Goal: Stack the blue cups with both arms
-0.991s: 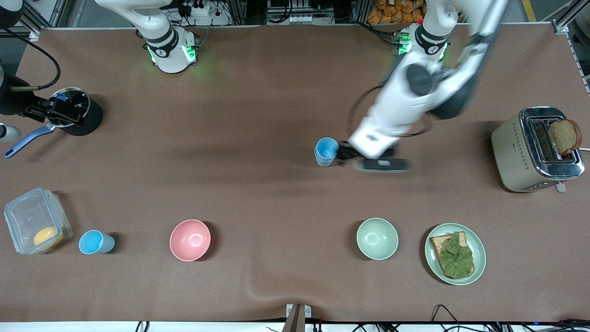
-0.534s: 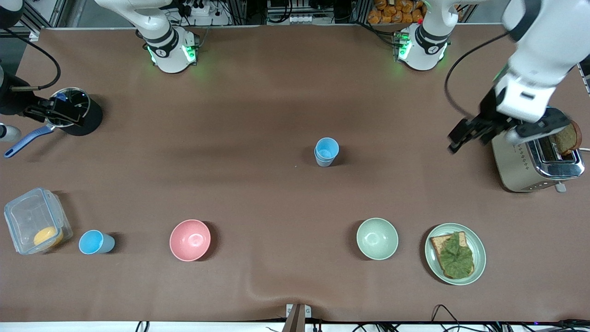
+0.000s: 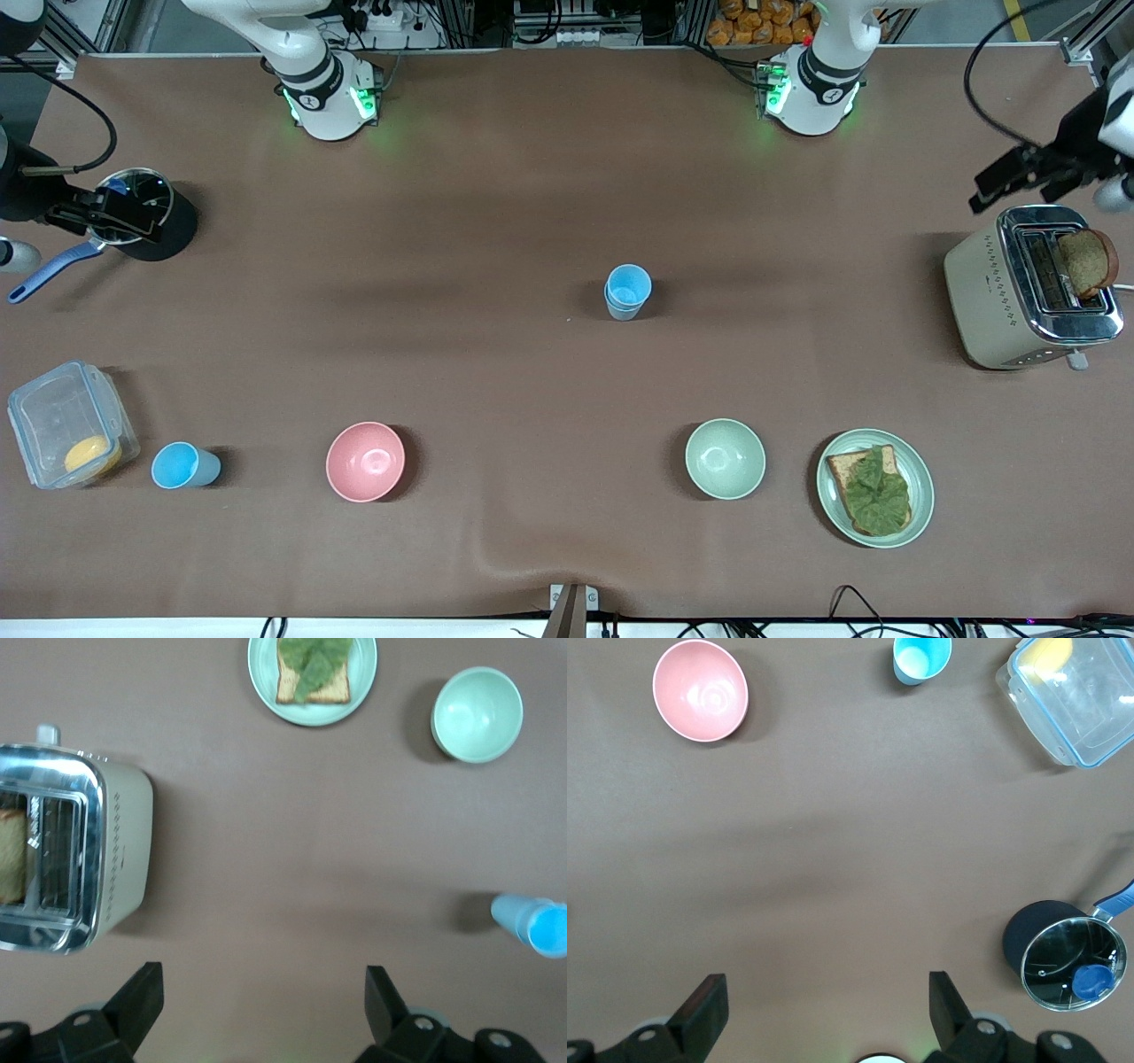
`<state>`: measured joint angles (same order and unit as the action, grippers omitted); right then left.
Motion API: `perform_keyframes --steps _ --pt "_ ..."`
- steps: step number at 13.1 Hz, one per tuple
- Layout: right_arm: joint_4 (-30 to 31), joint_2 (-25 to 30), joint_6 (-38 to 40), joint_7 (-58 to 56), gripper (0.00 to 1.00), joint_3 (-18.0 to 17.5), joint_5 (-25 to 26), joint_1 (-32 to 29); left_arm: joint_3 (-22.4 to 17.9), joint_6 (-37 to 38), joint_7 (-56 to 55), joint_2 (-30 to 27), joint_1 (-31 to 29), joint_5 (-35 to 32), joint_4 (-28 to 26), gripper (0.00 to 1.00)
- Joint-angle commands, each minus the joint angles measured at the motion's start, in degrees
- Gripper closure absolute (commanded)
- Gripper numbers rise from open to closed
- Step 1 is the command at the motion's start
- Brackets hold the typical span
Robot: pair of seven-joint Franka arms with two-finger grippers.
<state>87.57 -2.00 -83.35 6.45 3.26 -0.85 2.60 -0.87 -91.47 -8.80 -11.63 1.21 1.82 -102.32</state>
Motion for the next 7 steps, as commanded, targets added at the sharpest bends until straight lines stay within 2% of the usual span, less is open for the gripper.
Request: perform_keyframes --steps 1,4,7 --pt "-0.8 -0.4 0.5 0.1 0.0 -0.7 0.9 -0.8 2.5 3.6 -1.0 4.8 0.1 -2.2 5.7 0.0" --pt "-0.7 -0.4 0.5 0.1 0.0 -0.7 0.9 -0.8 0.6 3.5 -0.5 9.2 0.7 -1.8 10.7 0.0" --pt "-0.8 -0.3 0.5 0.1 0.0 -0.7 0.9 -0.7 0.7 -1.3 0.1 9.9 1.7 -1.9 10.9 0.0"
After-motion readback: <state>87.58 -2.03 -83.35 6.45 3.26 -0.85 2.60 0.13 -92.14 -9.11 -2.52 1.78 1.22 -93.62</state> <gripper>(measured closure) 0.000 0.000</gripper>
